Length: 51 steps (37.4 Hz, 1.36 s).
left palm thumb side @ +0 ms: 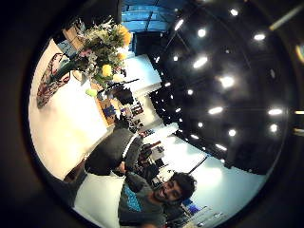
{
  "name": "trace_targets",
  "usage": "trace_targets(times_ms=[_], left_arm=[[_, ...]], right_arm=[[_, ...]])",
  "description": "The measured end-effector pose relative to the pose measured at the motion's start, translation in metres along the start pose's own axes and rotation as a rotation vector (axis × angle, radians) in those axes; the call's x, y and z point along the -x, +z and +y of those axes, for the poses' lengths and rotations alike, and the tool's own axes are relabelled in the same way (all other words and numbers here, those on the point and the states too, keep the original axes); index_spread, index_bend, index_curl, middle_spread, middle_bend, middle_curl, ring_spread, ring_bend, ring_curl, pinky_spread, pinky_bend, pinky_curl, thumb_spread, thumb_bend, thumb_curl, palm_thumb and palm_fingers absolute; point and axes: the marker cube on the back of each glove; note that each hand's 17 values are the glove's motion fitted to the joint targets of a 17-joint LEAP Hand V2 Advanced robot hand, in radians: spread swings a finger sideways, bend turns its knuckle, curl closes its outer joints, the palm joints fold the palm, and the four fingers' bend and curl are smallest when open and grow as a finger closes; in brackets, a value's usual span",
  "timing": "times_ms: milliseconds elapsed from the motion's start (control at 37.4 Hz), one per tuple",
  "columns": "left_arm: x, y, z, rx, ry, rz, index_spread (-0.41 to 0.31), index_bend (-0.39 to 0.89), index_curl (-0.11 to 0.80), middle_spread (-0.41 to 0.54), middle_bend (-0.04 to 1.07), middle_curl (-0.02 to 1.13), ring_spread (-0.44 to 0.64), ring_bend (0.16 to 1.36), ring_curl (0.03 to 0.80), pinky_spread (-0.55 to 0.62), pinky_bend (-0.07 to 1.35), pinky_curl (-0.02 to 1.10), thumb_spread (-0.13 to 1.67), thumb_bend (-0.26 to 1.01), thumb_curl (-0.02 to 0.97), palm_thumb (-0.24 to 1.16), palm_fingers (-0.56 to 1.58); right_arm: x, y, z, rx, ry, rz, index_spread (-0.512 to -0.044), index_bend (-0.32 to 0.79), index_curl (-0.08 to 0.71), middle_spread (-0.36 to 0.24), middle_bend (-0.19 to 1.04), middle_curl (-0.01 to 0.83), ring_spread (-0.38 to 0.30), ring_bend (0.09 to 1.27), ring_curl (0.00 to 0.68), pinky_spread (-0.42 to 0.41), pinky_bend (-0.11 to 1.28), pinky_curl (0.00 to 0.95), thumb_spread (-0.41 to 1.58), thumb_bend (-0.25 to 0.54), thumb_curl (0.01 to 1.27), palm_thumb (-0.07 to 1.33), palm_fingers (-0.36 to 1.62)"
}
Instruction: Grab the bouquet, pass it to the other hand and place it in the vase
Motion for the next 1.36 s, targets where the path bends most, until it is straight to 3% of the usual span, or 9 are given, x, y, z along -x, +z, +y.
trace_targets(times_ms=[53,454,588,694,961,1362], left_arm=[[-0.007,0.005,0.005,0.003,-0.062,0.055,0.012,0.13,0.184,0.087,0.27,0.30,0.27,0.65,0.263,0.53,0.31,0.25,0.88,-0.03,0.273,0.36,0.21],[0.003,-0.001,0.009,-0.025,-0.062,0.075,0.008,0.13,0.212,0.086,0.27,0.33,0.27,0.65,0.273,0.52,0.29,0.28,0.89,-0.03,0.296,0.35,0.21],[0.015,-0.011,0.002,-0.019,0.077,-0.048,0.003,0.13,0.218,0.086,0.27,0.34,0.27,0.65,0.275,0.52,0.29,0.28,0.89,-0.03,0.301,0.35,0.20],[0.007,-0.004,0.010,-0.013,-0.051,0.090,0.001,0.12,0.221,0.086,0.26,0.34,0.27,0.65,0.277,0.52,0.29,0.29,0.89,-0.03,0.305,0.35,0.20],[0.016,-0.006,0.013,-0.022,-0.101,0.113,-0.001,0.13,0.229,0.082,0.26,0.35,0.27,0.65,0.280,0.53,0.28,0.30,0.89,-0.03,0.312,0.35,0.20],[-0.002,-0.001,0.013,-0.005,-0.043,0.127,-0.001,0.12,0.236,0.074,0.25,0.36,0.26,0.65,0.283,0.53,0.27,0.31,0.90,-0.03,0.319,0.35,0.21]], right_arm=[[0.001,0.001,0.000,-0.001,0.011,-0.002,-0.306,0.17,0.367,-0.129,0.26,0.358,-0.069,0.29,0.321,0.312,0.17,0.254,1.01,0.150,0.40,0.76,0.85],[0.027,0.025,0.003,0.027,0.130,-0.233,-0.307,0.16,0.384,-0.128,0.23,0.391,-0.069,0.28,0.347,0.314,0.17,0.270,1.04,0.065,0.45,0.81,0.84],[0.023,0.029,0.000,0.041,0.036,-0.143,-0.307,0.16,0.387,-0.129,0.23,0.400,-0.069,0.28,0.354,0.315,0.17,0.273,1.04,0.039,0.46,0.82,0.84],[0.016,0.031,-0.003,0.048,-0.022,-0.075,-0.308,0.16,0.390,-0.129,0.22,0.406,-0.069,0.28,0.358,0.316,0.17,0.275,1.05,0.021,0.47,0.83,0.84],[0.004,0.039,-0.001,0.056,-0.029,-0.032,-0.308,0.16,0.395,-0.129,0.22,0.417,-0.069,0.27,0.368,0.319,0.17,0.276,1.05,-0.014,0.48,0.85,0.83],[0.012,0.036,0.001,0.051,0.028,-0.113,-0.309,0.16,0.401,-0.130,0.20,0.426,-0.069,0.27,0.380,0.319,0.17,0.277,1.06,-0.019,0.50,0.85,0.83]])
